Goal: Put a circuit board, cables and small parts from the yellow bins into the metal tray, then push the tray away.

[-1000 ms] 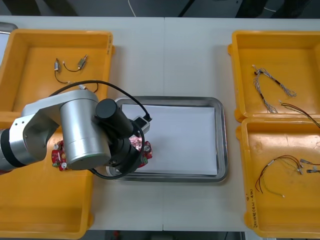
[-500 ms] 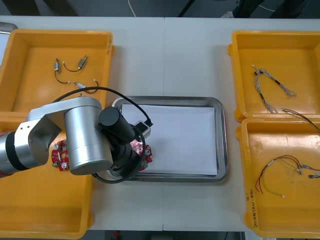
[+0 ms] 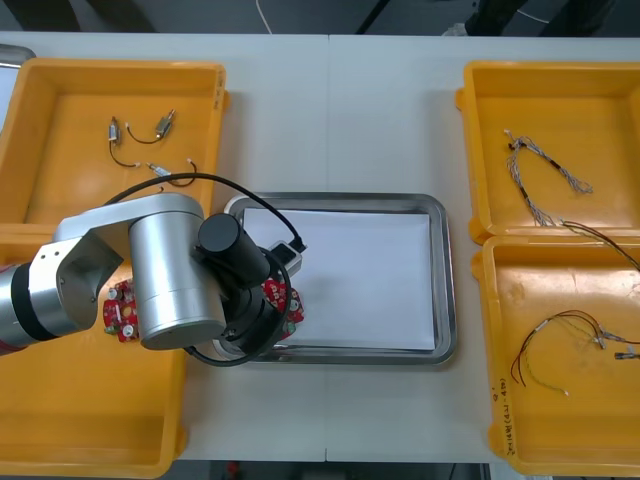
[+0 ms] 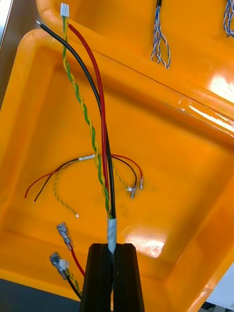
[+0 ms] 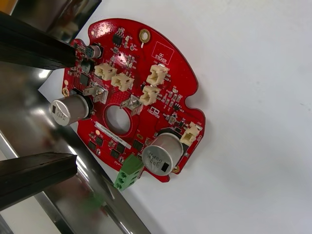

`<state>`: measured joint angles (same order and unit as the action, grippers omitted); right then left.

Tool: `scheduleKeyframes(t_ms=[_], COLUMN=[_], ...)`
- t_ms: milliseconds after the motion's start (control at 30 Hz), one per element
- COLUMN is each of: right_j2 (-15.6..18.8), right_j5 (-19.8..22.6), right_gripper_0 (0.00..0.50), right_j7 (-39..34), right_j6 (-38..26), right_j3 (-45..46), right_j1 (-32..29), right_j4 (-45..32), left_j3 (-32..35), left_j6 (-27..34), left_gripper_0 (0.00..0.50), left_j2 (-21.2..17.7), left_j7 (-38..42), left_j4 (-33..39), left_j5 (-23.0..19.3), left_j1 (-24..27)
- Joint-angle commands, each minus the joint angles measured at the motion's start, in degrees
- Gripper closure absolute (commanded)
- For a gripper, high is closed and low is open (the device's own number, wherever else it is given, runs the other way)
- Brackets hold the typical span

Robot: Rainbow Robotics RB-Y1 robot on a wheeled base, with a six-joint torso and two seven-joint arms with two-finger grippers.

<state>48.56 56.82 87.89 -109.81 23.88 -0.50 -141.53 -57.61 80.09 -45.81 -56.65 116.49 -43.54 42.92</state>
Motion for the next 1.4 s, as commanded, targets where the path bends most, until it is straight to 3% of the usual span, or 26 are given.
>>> scheduleKeyframes(t_ms=[33, 400, 767, 1133, 1400], right_j2=[1.8, 1.8, 2.2, 2.6, 2.5], right_j5=[0.5, 1.7, 3.0, 4.1, 4.3], right_gripper_0=[0.500, 0.500, 0.500, 0.500, 0.500], right_j7=[2.6, 3.2, 3.6, 3.6, 3.7], right_j6=[-0.2, -0.2, -0.2, -0.2, -0.2], right_j3=[-0.8, -0.8, -4.3, -13.2, -22.5], right_j1=[-1.0, -0.3, 3.6, 12.8, 20.8], right_j4=[-0.8, -0.8, -0.8, -0.8, -0.8], left_j3=[2.7, 13.6, 23.7, 35.5, 39.9], left_j6=[0.5, 9.4, 19.6, 27.1, 27.7], left_gripper_0=[0.000, 0.000, 0.000, 0.000, 0.000], left_j2=[-0.9, -0.8, 1.1, 1.6, 0.3], left_j7=[2.2, 2.2, 1.4, 0.8, 0.2], left_j4=[0.7, 3.1, 5.1, 3.2, -3.3], left_j5=[-1.3, -6.7, -7.5, -7.7, -6.4], left_j1=[2.2, 2.3, 2.3, 2.3, 2.2])
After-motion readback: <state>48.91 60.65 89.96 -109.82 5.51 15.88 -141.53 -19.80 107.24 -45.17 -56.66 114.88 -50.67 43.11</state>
